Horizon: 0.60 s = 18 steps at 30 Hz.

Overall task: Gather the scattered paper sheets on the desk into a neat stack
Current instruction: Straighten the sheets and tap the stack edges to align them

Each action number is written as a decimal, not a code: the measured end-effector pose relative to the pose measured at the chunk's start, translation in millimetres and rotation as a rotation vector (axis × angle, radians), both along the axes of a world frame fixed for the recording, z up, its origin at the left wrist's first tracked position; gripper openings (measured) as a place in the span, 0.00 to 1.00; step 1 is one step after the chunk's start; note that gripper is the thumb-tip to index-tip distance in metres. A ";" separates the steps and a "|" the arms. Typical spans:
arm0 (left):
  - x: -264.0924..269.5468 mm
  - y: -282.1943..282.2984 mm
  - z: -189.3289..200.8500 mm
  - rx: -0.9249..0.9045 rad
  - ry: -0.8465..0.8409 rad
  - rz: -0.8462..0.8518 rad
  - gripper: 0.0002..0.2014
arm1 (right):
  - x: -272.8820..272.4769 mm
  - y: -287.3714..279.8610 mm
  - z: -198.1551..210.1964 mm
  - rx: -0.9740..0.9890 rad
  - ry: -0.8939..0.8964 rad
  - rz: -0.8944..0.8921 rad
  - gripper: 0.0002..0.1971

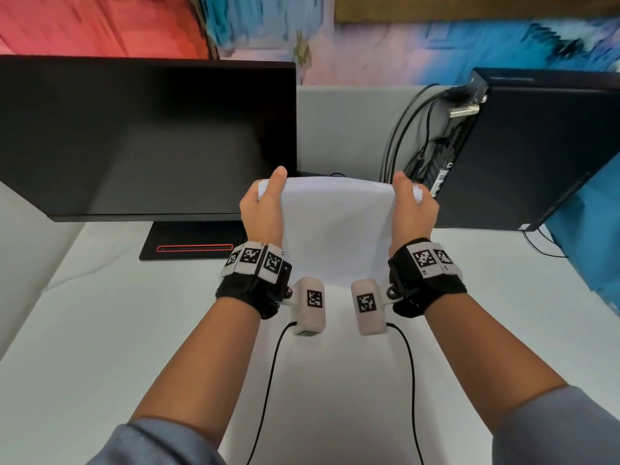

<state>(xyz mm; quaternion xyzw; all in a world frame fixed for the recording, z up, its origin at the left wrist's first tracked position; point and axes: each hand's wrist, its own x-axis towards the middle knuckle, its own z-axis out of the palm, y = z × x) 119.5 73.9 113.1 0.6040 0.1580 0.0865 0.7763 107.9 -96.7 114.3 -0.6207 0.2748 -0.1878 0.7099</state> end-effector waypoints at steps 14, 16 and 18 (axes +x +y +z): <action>-24.7 8.1 -52.2 0.069 -0.169 -0.142 0.22 | -26.2 -11.0 -70.4 -0.219 -0.144 0.351 0.35; -27.6 7.2 -74.8 0.167 -0.092 -0.121 0.20 | -27.1 -9.5 -88.2 -0.253 -0.072 0.329 0.33; -28.7 5.3 -90.4 0.227 -0.049 -0.110 0.16 | -28.5 -5.9 -103.2 -0.257 -0.013 0.289 0.30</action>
